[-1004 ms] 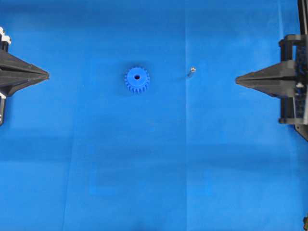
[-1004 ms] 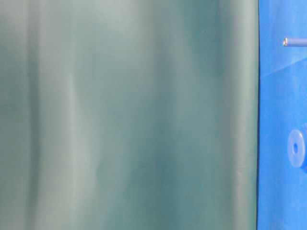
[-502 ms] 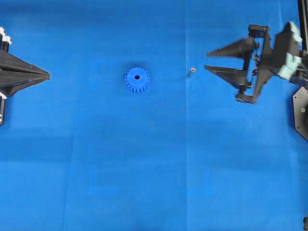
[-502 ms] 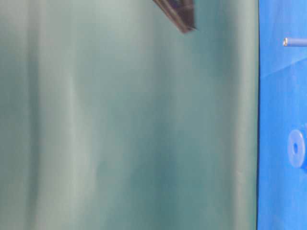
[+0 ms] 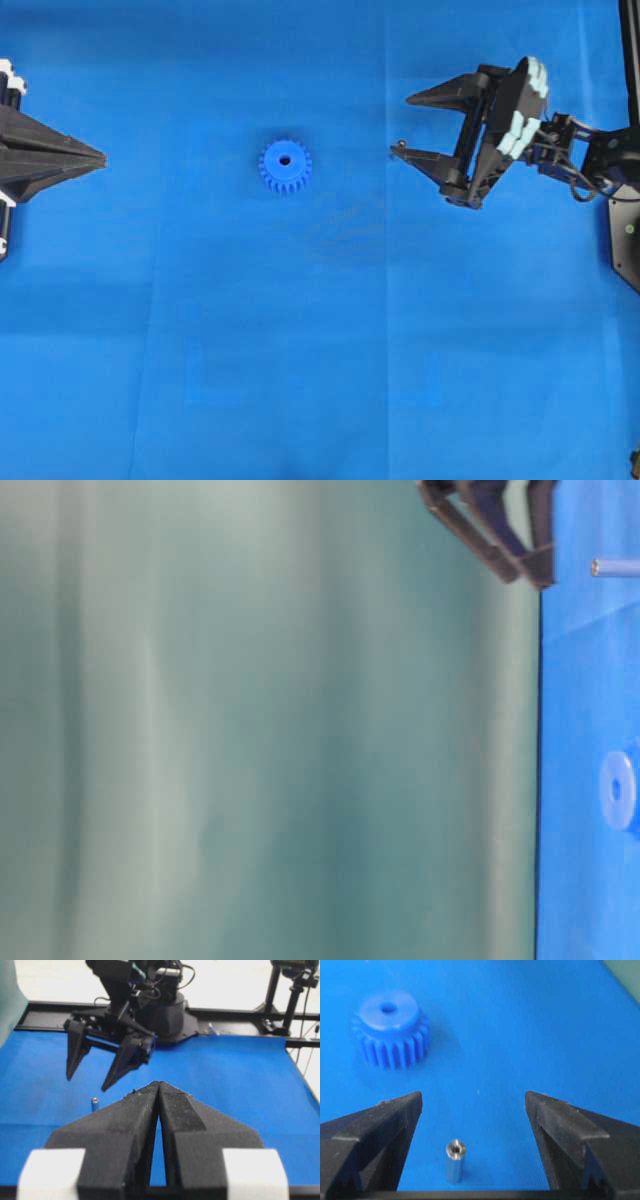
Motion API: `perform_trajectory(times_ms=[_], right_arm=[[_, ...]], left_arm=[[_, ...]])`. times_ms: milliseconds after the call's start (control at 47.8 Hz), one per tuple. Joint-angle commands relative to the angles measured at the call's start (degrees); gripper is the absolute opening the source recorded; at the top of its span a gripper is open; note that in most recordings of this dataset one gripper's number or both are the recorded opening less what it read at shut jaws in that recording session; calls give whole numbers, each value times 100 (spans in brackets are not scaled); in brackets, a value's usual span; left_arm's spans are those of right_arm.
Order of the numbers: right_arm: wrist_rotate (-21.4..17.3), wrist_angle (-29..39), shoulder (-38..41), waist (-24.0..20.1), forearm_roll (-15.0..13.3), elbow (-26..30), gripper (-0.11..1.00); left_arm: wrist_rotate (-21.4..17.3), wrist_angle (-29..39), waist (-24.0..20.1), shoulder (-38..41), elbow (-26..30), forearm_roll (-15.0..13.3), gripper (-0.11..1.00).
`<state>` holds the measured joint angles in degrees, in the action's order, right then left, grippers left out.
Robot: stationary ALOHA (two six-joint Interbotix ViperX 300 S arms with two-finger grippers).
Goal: Insert the shaft placed at a random location into the center hole of the small gear at another random location.
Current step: 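Move the open right gripper left over the upright silver shaft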
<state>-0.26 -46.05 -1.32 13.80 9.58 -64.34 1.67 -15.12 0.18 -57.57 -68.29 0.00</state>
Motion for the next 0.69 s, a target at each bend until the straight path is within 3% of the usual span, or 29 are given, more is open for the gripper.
perform_trajectory(times_ms=[0,481,607,669], right_arm=[[-9,-193,193,-18,44,97,74],[-193,-237,633,-211,97,167,67],[-220,-229,659,-272,97,167,57],[-211,-237,659,-308,88,167,43]], left_arm=[[-9,-44,9,35,44,0,0],[-9,-44,9,26,18,0,0],[-9,-44,9,26,18,0,0],[-9,-44,9,26,18,0,0]])
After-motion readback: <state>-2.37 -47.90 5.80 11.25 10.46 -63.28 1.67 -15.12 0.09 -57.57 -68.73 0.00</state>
